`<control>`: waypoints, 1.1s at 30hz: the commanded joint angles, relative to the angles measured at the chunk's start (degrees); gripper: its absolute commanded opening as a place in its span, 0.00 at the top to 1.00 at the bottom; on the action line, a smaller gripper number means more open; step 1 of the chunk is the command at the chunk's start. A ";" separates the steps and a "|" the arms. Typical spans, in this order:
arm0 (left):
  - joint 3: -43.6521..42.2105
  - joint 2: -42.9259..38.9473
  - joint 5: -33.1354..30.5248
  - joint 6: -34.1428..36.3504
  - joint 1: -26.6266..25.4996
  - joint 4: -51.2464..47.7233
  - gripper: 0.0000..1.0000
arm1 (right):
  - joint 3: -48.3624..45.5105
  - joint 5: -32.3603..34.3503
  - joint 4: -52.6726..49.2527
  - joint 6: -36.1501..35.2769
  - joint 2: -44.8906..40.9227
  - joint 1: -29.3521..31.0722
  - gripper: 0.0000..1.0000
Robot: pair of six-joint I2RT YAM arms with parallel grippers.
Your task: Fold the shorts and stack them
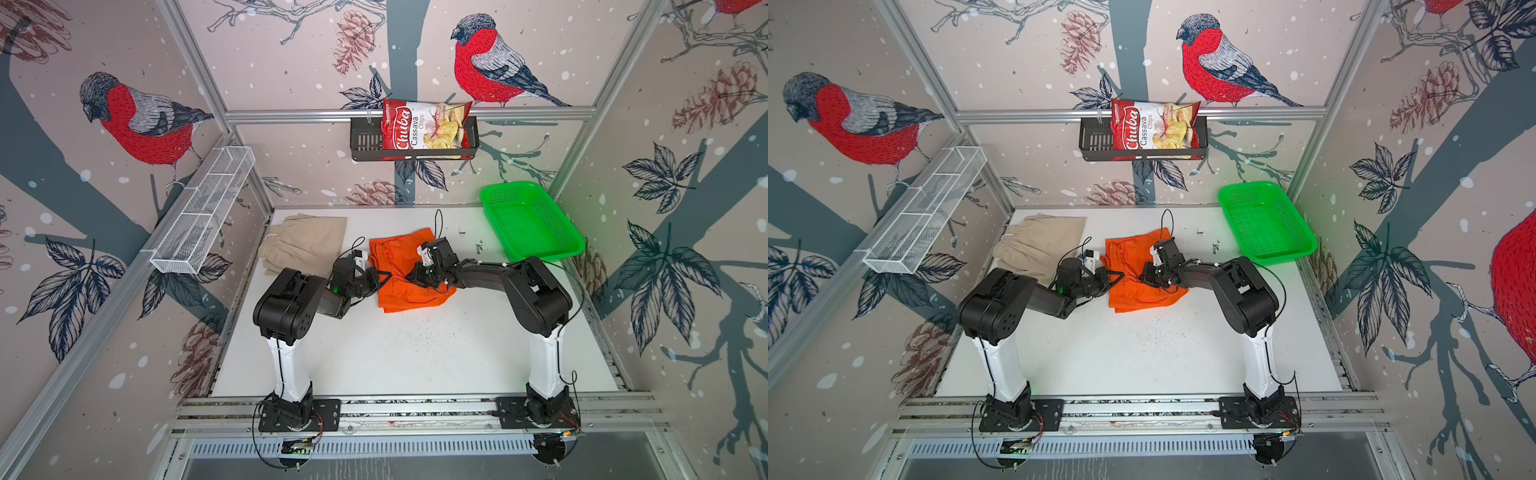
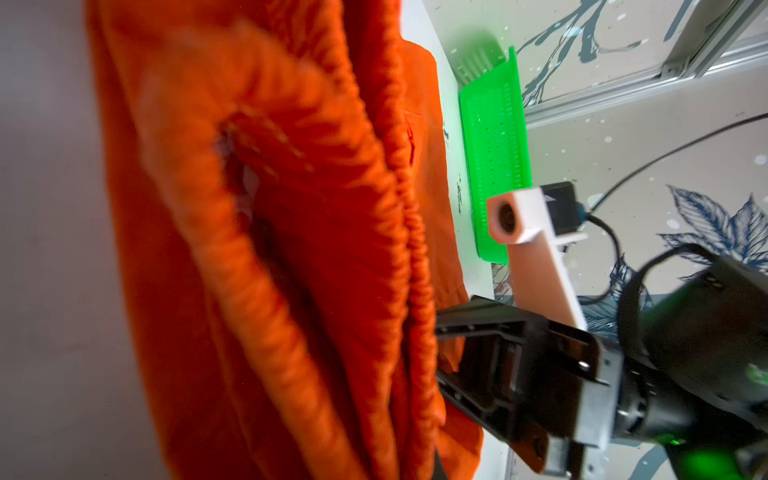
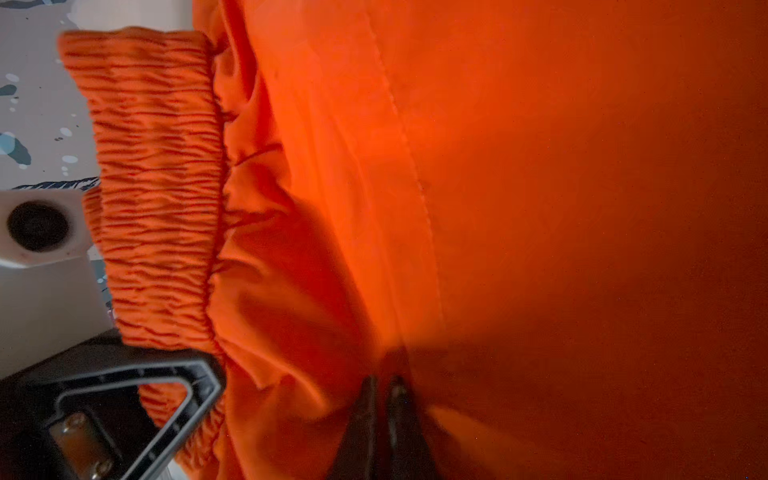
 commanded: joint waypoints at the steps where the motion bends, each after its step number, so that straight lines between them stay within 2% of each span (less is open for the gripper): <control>1: 3.11 -2.40 -0.94 7.89 0.40 -11.24 1.00 | -1.99 1.48 0.01 -0.42 -4.75 -0.77 0.74; 3: 5.34 -3.82 -1.78 11.88 0.69 -17.57 1.00 | -4.28 1.59 0.59 -0.36 -7.86 -1.99 0.66; 10: 12.08 -7.10 -4.01 21.92 2.00 -34.13 1.00 | -11.73 2.38 0.46 -0.99 -16.32 -6.99 0.58; 14: 12.80 -7.01 -3.26 22.42 2.18 -35.94 1.00 | -13.12 2.31 -1.17 -2.61 -17.41 -8.57 0.47; 21: 10.09 -5.84 -0.06 23.29 1.47 -37.30 1.00 | -10.90 3.53 -6.19 -9.07 -15.59 -11.02 0.39; 25: 8.47 -6.71 -0.88 25.37 1.49 -40.16 1.00 | -11.28 0.12 -5.83 -11.19 -14.85 -14.24 0.37; 26: 8.35 -6.82 -1.56 26.05 1.54 -41.17 0.95 | -11.58 -1.45 -5.23 -11.55 -14.61 -14.98 0.37; 29: 7.92 -8.18 -5.01 26.85 1.46 -43.26 0.69 | -11.98 -4.72 -3.88 -12.51 -13.48 -16.71 0.37; 33: 7.88 -10.88 -7.92 26.89 2.03 -44.43 0.51 | -10.44 -7.52 -4.18 -15.18 -10.76 -17.94 0.36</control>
